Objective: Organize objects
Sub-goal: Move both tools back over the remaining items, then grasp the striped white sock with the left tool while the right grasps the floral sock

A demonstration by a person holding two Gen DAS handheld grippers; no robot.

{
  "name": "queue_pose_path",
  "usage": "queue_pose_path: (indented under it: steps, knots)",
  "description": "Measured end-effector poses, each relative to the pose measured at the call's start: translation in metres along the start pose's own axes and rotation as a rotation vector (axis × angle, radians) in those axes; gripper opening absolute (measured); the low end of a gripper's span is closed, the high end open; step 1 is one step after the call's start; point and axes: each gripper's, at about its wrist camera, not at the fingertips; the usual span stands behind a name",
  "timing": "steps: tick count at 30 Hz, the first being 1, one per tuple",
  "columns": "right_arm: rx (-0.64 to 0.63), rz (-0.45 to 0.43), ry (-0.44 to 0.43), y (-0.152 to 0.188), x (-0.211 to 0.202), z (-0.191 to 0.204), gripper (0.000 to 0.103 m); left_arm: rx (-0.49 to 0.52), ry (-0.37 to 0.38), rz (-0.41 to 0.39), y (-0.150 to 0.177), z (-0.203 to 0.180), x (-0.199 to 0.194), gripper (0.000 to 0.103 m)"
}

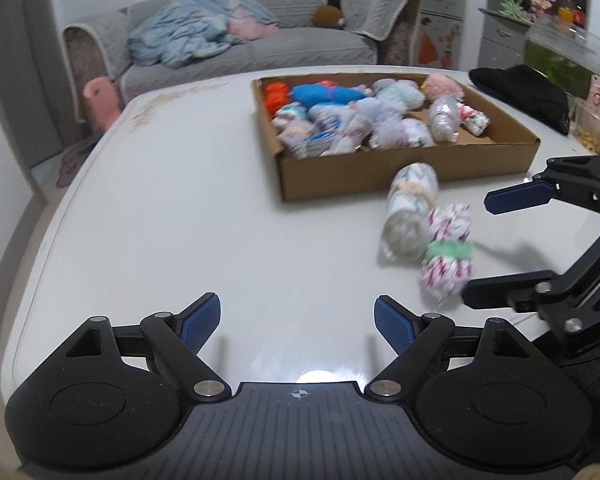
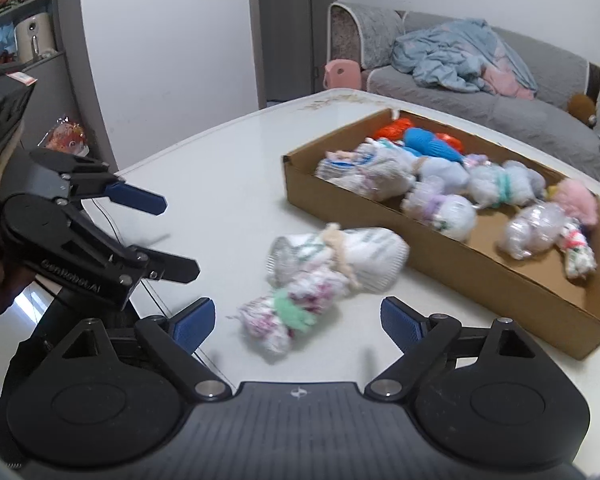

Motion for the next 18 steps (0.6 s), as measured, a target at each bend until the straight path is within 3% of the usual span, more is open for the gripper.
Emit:
queue_pose_path:
  steps: [5, 8, 10, 18]
  knots:
    - [0.039, 0.017, -0.009, 0.005, 0.023, 0.01, 0.084, -0.035, -0.003, -0.002, 0.007, 0.007, -0.004, 0.088]
    - [0.082, 0.025, -0.011, 0.008, 0.026, 0.003, 0.065, -0.03, 0.003, -0.008, 0.005, 0.007, -0.004, 0.089]
    - [0.101, 0.022, -0.016, 0.008, 0.022, -0.004, 0.047, -0.021, 0.012, -0.01, 0.0, 0.004, 0.0, 0.089]
    - [0.075, -0.006, 0.053, 0.019, -0.012, -0.035, 0.044, 0.059, 0.09, -0.053, -0.038, -0.032, 0.021, 0.09]
Point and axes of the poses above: each gripper's, at about its wrist camera, not at the fingertips, and x roughly the way its jaws point, z to its left, y to its underside, and after that the axes turned 10 degrees about x, right-handed
